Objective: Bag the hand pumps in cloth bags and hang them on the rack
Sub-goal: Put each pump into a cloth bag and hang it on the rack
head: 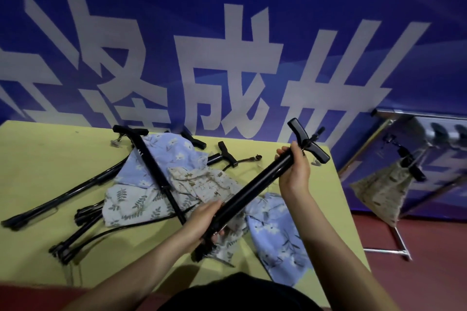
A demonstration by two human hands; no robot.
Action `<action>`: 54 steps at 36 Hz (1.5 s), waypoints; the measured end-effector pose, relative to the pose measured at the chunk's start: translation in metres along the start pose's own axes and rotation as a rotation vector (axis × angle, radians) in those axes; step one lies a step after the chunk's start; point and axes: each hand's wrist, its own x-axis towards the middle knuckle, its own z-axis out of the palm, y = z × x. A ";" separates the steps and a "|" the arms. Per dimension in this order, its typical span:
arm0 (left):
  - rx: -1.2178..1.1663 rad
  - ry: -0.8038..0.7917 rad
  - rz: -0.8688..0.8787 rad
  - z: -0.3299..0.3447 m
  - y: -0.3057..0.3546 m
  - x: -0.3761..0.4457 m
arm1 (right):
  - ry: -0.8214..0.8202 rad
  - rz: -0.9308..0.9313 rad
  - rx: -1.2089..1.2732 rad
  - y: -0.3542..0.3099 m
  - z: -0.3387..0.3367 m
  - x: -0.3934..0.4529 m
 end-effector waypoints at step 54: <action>0.209 0.481 -0.134 0.115 -0.022 0.088 | -0.221 0.121 -0.569 -0.084 -0.152 0.063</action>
